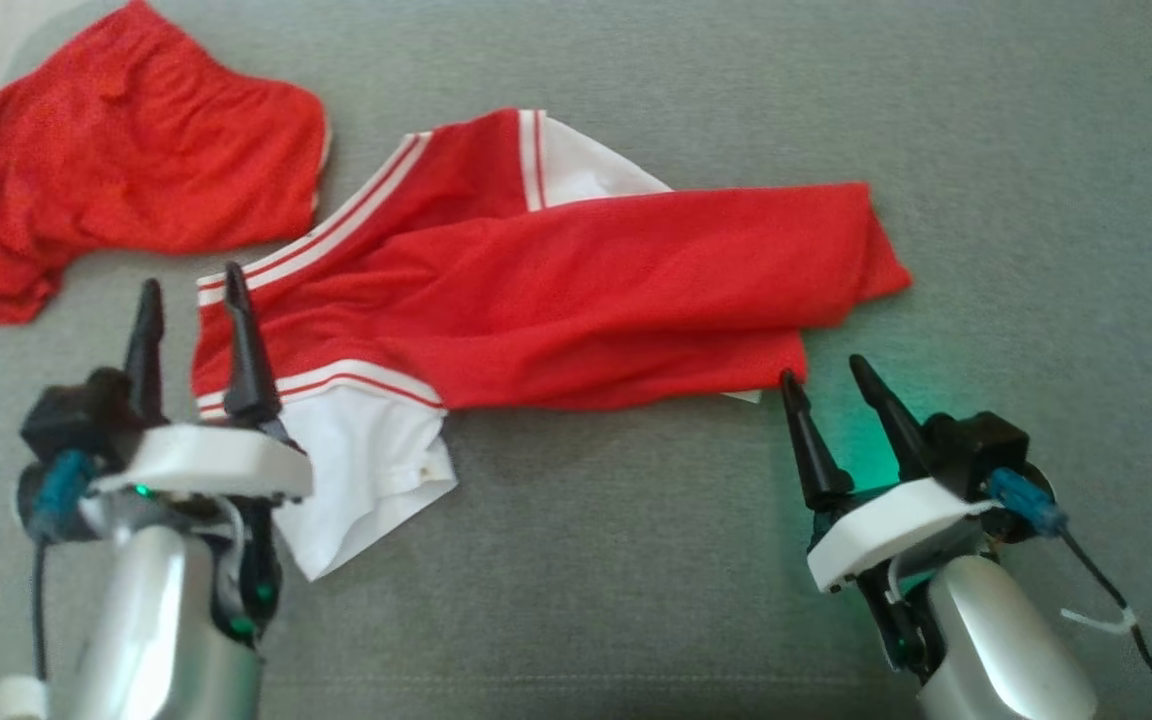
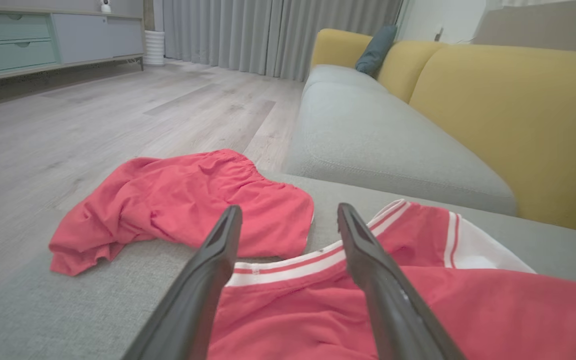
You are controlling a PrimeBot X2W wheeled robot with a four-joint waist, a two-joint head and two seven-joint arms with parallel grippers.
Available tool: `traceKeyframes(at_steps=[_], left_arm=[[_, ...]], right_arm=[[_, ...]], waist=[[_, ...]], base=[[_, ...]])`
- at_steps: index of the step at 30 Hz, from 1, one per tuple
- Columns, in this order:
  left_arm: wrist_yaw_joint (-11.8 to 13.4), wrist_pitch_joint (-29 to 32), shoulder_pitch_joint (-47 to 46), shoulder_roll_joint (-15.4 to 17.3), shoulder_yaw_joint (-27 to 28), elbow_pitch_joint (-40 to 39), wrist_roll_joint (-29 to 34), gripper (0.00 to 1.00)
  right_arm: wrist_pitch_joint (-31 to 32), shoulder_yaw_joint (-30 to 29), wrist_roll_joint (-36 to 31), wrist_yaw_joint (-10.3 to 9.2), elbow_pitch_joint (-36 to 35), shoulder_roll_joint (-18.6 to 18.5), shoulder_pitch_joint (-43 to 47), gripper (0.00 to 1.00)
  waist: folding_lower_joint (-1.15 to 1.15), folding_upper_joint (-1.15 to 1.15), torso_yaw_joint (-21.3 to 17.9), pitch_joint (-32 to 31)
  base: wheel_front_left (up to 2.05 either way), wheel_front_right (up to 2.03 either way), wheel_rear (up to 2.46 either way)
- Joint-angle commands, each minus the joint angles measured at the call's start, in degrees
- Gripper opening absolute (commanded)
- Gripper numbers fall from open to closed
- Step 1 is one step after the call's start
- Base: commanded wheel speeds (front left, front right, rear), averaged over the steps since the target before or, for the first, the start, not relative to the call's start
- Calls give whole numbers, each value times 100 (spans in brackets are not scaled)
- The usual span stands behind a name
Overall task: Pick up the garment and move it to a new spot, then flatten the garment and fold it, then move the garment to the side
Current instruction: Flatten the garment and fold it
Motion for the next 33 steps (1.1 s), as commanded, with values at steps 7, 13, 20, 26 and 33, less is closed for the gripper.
traceKeyframes(at_steps=[7, 13, 20, 26, 33], left_arm=[[-157, -58, 440, -109, -185, -657, 88, 100], [-147, -58, 745, -146, -474, -851, 8, 100], [-60, -58, 840, -151, -621, -935, -63, 100], [-60, -58, 919, -151, -741, -956, -80, 100], [-93, -58, 936, -152, -835, -937, -43, 100]], right_arm=[[114, 181, 88, 42, 598, 7, -443, 100], [-21, 237, 265, 42, 1167, 7, -734, 29], [-345, 97, 248, 42, 1391, 7, -892, 0], [-398, -923, -487, 42, 723, -3, -423, 0], [238, -1642, -982, 42, -480, -8, 439, 0]], waist=[[0, 0, 435, -53], [0, 0, 572, -43], [0, 0, 432, -87], [0, 0, 64, -180], [0, 0, -306, -175]], base=[[0, 0, 0], [0, 0, 0], [0, 0, 0], [0, 0, 0], [0, 0, 0]])
